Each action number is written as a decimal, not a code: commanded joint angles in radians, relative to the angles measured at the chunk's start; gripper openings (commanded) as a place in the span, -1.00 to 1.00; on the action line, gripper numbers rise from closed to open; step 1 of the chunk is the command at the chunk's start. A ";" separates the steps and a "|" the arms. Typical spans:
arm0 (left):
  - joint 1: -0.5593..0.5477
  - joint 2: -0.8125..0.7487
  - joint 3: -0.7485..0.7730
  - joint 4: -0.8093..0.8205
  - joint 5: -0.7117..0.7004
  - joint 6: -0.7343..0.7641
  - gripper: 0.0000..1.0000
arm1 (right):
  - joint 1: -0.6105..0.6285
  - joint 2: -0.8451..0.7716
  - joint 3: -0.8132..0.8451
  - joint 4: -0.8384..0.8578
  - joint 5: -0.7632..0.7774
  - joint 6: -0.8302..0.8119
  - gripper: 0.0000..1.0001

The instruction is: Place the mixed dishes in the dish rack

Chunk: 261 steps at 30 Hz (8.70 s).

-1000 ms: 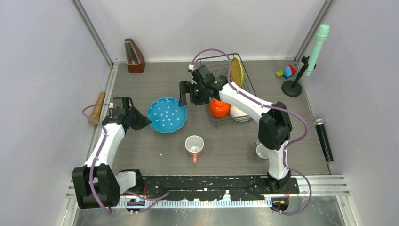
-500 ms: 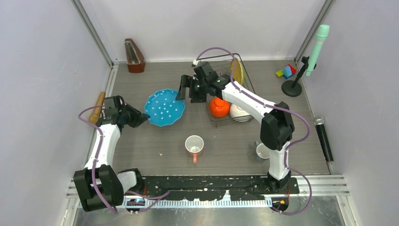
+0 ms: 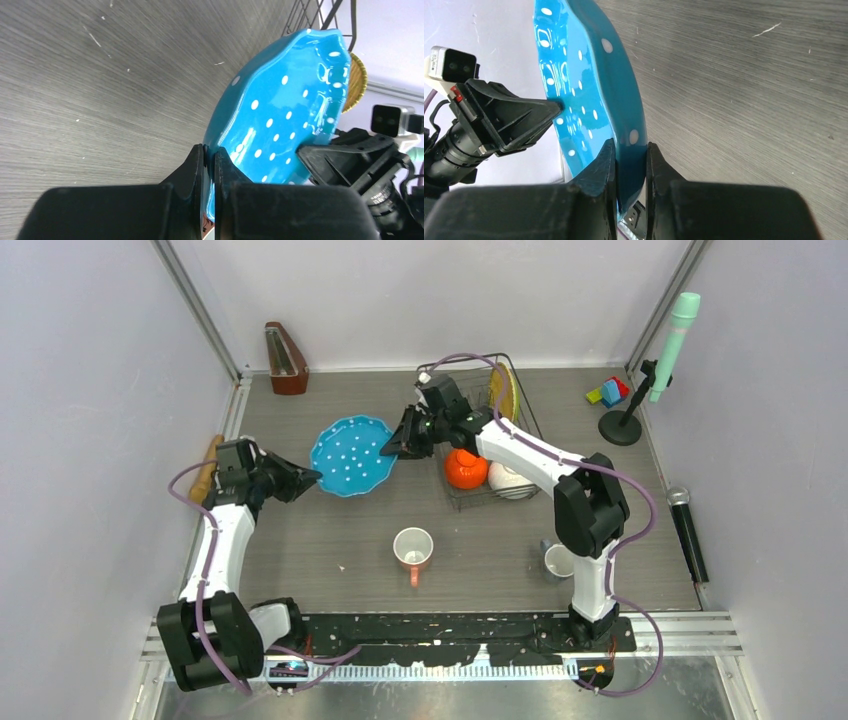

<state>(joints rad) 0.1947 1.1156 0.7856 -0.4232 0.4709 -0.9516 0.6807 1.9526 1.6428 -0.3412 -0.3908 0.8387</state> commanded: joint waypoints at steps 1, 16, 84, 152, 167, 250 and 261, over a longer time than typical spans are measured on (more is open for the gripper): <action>0.004 -0.031 0.036 0.144 0.141 -0.044 -0.99 | -0.007 -0.068 0.009 0.114 -0.063 0.058 -0.97; 0.003 -0.061 0.071 0.035 0.165 0.125 0.43 | -0.132 -0.153 0.280 -0.203 0.221 -0.224 -0.99; -0.432 0.063 0.072 -0.016 0.072 0.296 0.57 | -0.183 0.157 0.459 -0.452 1.174 -0.709 -0.99; -0.916 0.237 0.100 -0.183 -0.215 0.351 -1.00 | -0.196 -0.989 -0.460 -0.439 0.433 -0.327 0.84; -0.677 -0.119 0.147 -0.053 -0.207 0.255 -1.00 | -0.193 -0.979 -0.679 0.052 -0.118 0.098 0.76; -0.783 0.549 0.451 -0.058 -0.313 0.187 -1.00 | -0.114 -0.903 -0.417 -0.237 0.739 -0.380 -0.99; -0.892 0.306 0.194 0.016 -0.339 0.042 -1.00 | -0.003 -0.679 -0.227 -0.214 0.681 -0.413 -0.99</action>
<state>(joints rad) -0.6357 1.5040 1.0615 -0.3695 0.1123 -0.8532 0.6308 1.2282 1.3003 -0.6636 0.3054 0.4595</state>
